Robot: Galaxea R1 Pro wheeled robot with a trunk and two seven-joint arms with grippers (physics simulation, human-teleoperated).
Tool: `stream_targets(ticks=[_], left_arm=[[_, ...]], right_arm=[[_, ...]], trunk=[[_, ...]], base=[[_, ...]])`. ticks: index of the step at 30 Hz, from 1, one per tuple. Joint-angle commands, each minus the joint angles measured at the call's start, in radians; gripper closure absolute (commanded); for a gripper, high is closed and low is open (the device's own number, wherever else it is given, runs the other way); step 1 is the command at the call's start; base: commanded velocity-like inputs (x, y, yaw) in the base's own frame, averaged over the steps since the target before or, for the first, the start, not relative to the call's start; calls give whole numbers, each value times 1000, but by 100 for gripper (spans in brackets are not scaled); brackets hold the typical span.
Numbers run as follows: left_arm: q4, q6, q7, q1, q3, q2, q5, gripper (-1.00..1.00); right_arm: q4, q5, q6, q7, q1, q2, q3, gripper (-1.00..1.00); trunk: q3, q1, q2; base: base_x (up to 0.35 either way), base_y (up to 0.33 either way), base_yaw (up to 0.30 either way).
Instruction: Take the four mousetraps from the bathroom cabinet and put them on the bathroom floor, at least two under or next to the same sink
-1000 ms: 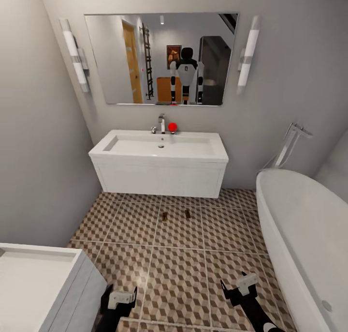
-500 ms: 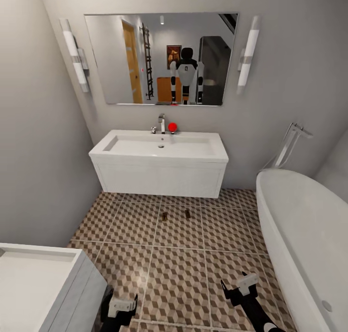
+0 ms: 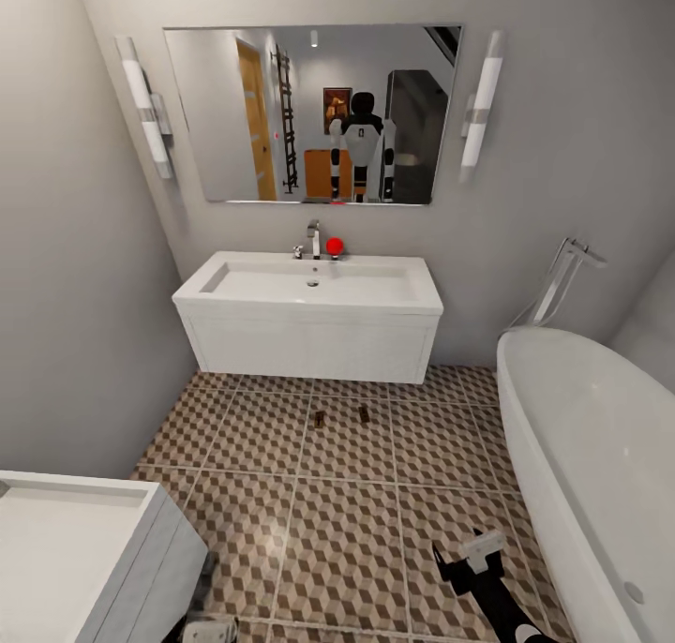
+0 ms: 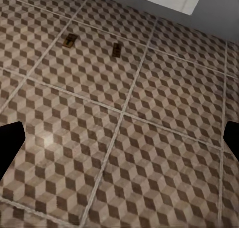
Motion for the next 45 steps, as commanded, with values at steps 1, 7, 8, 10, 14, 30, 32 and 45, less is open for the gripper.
stream_targets(ticks=[1, 7, 8, 10, 14, 30, 32, 45], left_arm=[[4, 6, 11, 3, -7, 5, 7, -100], [4, 56, 51, 25, 21, 25, 20, -100], [4, 59, 54, 27, 26, 26, 23, -100], [4, 66, 59, 31, 40, 27, 27, -100], [4, 70, 62, 37, 49, 24, 31, -100], [4, 72, 63, 56, 55, 20, 32, -100], [4, 72, 63, 57, 55, 20, 32, -100], [4, 72, 64, 58, 57, 25, 33, -100]], right_arm=[[1, 5, 3, 1, -1, 0, -2, -100], [1, 5, 56, 4, -1, 0, -2, -100], [1, 5, 61, 5, 0, 0, -2, -100], [2, 5, 74, 6, 6, 0, -2, -100], [2, 4, 82, 6, 40, 3, -2, -100], [-3, -17, 348, 3, 105, 44, -4, -100], [-4, -38, 369, 2, 106, 44, -5, -100], [-21, -221, 380, 6, 107, 42, 2, -100]], trunk=[[-2, 1, -2], [-2, 1, -2], [-2, 1, -2], [-2, 1, -2], [-2, 1, -2], [-2, 1, -2], [-2, 1, -2], [-2, 1, -2]], base=[[0, 0, 0], [0, 0, 0], [0, 0, 0], [0, 0, 0], [0, 0, 0], [0, 0, 0], [0, 0, 0], [0, 0, 0]])
